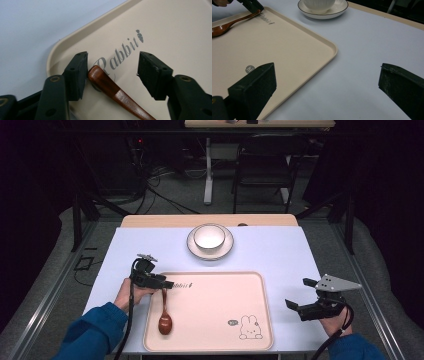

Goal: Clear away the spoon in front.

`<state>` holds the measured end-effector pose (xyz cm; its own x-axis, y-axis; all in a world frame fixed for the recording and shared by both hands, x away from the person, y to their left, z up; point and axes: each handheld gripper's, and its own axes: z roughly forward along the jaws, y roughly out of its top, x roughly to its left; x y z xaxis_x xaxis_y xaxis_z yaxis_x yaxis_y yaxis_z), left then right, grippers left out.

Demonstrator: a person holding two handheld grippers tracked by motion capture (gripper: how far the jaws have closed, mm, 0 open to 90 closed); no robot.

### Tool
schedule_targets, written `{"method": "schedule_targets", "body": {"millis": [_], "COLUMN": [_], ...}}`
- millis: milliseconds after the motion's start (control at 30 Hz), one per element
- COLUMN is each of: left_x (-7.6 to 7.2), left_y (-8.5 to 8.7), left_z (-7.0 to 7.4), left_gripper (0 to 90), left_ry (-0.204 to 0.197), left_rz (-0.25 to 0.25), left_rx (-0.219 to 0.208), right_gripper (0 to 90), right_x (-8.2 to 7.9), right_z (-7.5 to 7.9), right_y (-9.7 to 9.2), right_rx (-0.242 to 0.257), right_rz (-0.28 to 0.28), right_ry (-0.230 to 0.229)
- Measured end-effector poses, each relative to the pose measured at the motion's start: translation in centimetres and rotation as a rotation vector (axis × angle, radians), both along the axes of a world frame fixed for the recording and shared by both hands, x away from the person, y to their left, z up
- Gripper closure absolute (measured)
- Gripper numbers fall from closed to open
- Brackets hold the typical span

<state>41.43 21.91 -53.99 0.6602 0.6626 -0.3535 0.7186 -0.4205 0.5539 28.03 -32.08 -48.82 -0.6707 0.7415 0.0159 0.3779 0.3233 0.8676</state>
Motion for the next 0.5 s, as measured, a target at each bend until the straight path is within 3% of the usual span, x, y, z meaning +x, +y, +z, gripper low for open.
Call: {"method": "schedule_targets", "body": {"millis": [300, 467, 500], "left_x": [-0.8, -2.1, -2.7], "left_y": [0.6, 1.2, 1.5], "left_z": [1.5, 3.1, 3.6], "left_gripper": [23.4, 19.6, 18.3], "left_ry": [-0.063, -0.122, -0.149], "left_rz": [0.034, 0.062, 0.070], "left_rx": [0.005, 0.039, 0.049], "right_gripper": [0.8, 0.8, 0.8], "right_x": [0.0, -0.1, -0.1], "right_z": [0.0, 0.0, 0.0], "right_y": [0.0, 0.0, 0.1], "right_rx": [0.001, 0.000, 0.000], "right_rz": [-0.001, 0.000, 0.000], "right_ry": [-0.001, -0.003, -0.003]}}
